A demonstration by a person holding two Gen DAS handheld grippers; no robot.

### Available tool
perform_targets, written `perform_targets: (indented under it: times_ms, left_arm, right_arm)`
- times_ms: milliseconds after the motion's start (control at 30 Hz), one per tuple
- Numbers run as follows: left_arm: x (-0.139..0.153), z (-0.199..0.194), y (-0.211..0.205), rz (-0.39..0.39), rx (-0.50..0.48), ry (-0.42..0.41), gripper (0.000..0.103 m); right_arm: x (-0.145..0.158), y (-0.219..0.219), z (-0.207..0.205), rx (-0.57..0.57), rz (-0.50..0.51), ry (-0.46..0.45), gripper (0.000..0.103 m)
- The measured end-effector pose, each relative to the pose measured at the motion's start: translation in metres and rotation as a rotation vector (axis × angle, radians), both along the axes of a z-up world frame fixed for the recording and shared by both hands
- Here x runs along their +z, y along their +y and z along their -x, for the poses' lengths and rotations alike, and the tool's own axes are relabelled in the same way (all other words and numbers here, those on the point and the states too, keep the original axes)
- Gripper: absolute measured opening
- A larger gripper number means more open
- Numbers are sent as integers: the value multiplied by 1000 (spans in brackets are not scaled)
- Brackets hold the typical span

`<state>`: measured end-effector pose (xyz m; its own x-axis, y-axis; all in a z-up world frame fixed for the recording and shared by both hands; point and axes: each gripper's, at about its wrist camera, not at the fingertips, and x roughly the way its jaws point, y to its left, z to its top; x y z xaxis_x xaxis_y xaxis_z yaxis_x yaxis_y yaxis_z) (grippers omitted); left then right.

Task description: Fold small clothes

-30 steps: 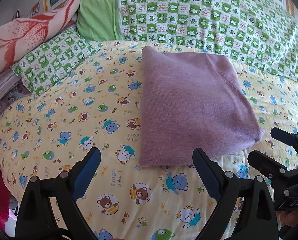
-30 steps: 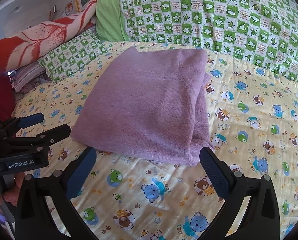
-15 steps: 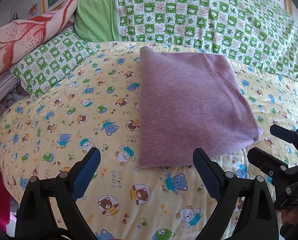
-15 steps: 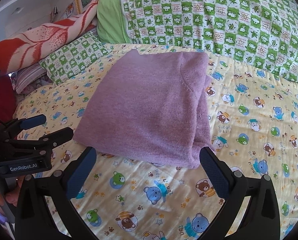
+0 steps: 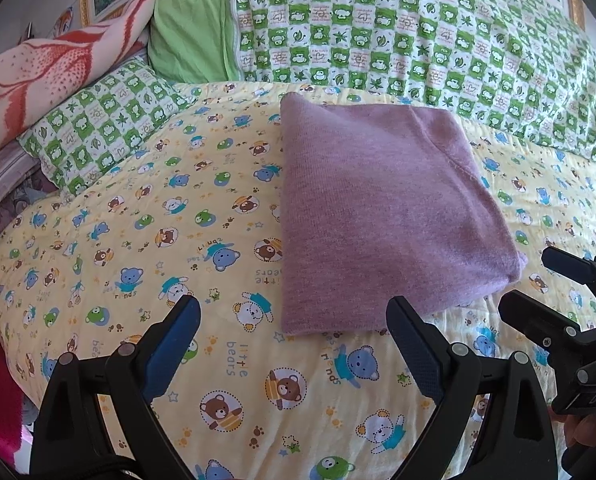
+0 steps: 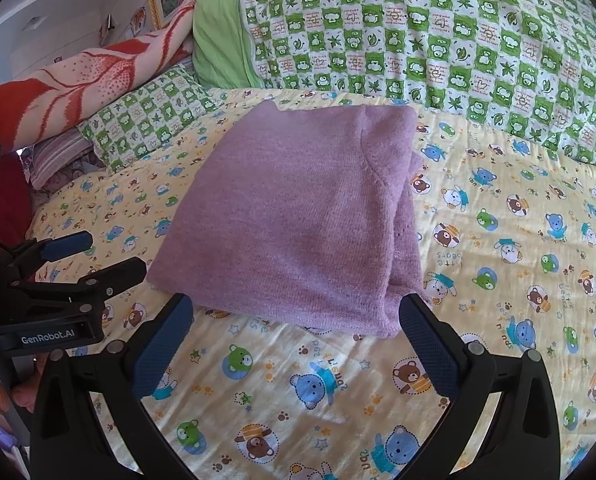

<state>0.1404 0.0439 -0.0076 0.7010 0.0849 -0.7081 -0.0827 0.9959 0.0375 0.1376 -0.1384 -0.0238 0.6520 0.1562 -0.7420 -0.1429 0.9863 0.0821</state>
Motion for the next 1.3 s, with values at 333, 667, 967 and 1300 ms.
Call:
perform_targets:
  times_ms: [333, 667, 967, 1300]
  left_arm:
    - [1, -3, 2, 7, -10, 0, 95]
    - [1, -9, 2, 0, -18, 8, 95]
    - [2, -11, 4, -3, -11, 7, 95]
    - [3, -17, 6, -4, -11, 12, 95]
  right_arm:
    - [4, 2, 0, -22, 1, -8, 103]
    - [7, 1, -2, -31, 2, -9, 103]
    - [11, 5, -6, -39, 1, -20, 103]
    - [14, 5, -12, -52, -6, -24, 103]
